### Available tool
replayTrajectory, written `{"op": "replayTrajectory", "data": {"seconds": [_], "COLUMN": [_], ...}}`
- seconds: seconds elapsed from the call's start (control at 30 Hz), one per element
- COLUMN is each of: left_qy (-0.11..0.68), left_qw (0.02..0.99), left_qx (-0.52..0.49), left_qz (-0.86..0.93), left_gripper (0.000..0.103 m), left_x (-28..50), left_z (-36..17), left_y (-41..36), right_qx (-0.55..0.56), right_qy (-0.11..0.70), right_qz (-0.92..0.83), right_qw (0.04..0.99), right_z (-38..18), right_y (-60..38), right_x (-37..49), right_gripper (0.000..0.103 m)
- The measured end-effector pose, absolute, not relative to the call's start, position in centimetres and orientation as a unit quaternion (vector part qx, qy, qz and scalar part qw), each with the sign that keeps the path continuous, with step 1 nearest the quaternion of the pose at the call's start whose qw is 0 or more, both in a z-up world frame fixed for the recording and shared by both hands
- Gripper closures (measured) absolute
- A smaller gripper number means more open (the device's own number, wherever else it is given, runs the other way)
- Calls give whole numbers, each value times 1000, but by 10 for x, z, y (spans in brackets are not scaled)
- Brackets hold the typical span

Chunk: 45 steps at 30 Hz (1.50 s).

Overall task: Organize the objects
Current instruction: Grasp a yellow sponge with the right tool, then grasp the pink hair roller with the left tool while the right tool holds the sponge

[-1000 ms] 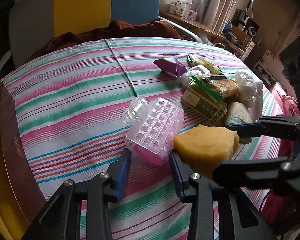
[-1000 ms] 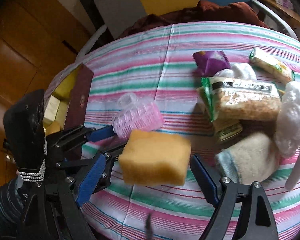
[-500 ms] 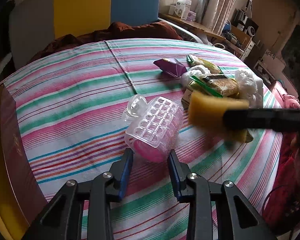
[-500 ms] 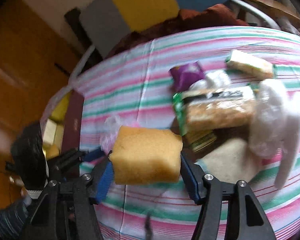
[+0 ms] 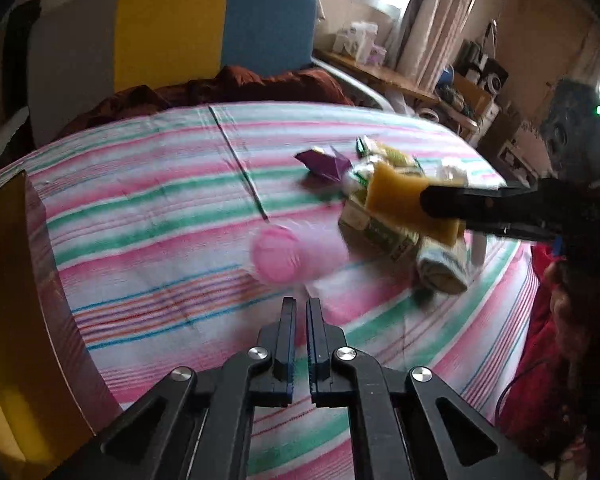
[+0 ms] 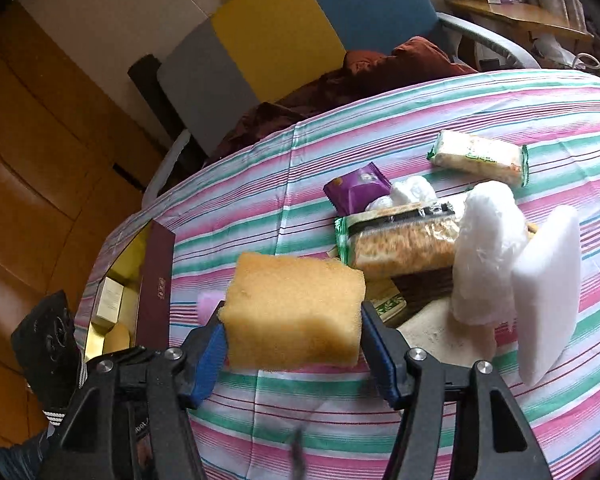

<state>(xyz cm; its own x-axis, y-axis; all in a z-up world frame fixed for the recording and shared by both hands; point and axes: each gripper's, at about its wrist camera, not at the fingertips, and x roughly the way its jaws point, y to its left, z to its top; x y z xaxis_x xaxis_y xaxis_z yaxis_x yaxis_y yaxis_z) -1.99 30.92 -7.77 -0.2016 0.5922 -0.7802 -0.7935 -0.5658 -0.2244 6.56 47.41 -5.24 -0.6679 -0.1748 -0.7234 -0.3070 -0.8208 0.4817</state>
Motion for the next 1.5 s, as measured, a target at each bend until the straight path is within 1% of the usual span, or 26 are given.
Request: {"op": "replayTrajectory", "data": {"seconds": [0.03, 0.07, 0.1, 0.13, 0.17, 0.2, 0.3, 0.37, 0.4, 0.53, 0.67, 0.83, 0.9, 1.0, 1.2, 1.3, 1.33, 1.37, 1.43, 1.5], "left_qy": [117, 114, 106, 95, 73, 60, 79, 91, 95, 86, 84, 83, 88, 94, 83, 76, 73, 67, 53, 37], "left_qw": [450, 446, 445, 441, 433, 431, 425, 431, 432, 424, 388, 363, 358, 375, 401, 401, 398, 393, 377, 359], "left_qx": [-448, -456, -467, -475, -479, -477, -456, -442, -439, -464, -498, -518, -525, -502, -456, -432, -426, -421, -410, -397], "left_qz": [763, 762, 757, 756, 760, 764, 778, 781, 782, 773, 771, 770, 767, 774, 790, 804, 809, 815, 829, 844], "left_gripper": [97, 90, 79, 47, 33, 32, 32, 24, 23, 22, 19, 20, 28, 29, 29, 29, 34, 35, 36, 39], "left_x": [-20, -20, -21, -23, -25, -25, -16, -13, -12, -27, -41, -49, -52, -45, -25, -17, -17, -18, -21, -25], "left_z": [-81, -84, -88, -90, -89, -85, -72, -65, -63, -65, -76, -91, -99, -96, -66, -45, -39, -33, -22, -11], "left_y": [311, 310, 310, 309, 304, 300, 298, 299, 301, 312, 332, 350, 352, 346, 311, 278, 268, 252, 224, 192], "right_qx": [-406, -406, -405, -405, -405, -405, -405, -402, -401, -400, -394, -390, -390, -390, -394, -402, -404, -404, -406, -404], "right_qy": [295, 294, 295, 295, 296, 295, 292, 291, 290, 283, 285, 284, 282, 278, 268, 251, 244, 239, 228, 224], "right_qz": [864, 864, 865, 865, 865, 865, 866, 868, 868, 871, 873, 875, 876, 877, 879, 880, 882, 882, 885, 887], "right_qw": [38, 38, 38, 38, 37, 36, 35, 34, 33, 34, 36, 38, 38, 36, 29, 30, 26, 22, 9, -15], "right_z": [-52, -52, -52, -52, -52, -53, -53, -51, -51, -48, -47, -45, -46, -45, -44, -44, -42, -41, -36, -29], "right_y": [473, 473, 474, 474, 474, 474, 473, 472, 471, 469, 471, 471, 471, 469, 463, 454, 449, 444, 428, 408], "right_x": [66, 65, 66, 66, 65, 65, 65, 66, 66, 67, 68, 69, 68, 68, 66, 64, 62, 60, 54, 46], "right_gripper": [40, 40, 40, 40, 40, 40, 40, 40, 40, 40, 40, 39, 39, 39, 39, 39, 39, 39, 39, 39]}}
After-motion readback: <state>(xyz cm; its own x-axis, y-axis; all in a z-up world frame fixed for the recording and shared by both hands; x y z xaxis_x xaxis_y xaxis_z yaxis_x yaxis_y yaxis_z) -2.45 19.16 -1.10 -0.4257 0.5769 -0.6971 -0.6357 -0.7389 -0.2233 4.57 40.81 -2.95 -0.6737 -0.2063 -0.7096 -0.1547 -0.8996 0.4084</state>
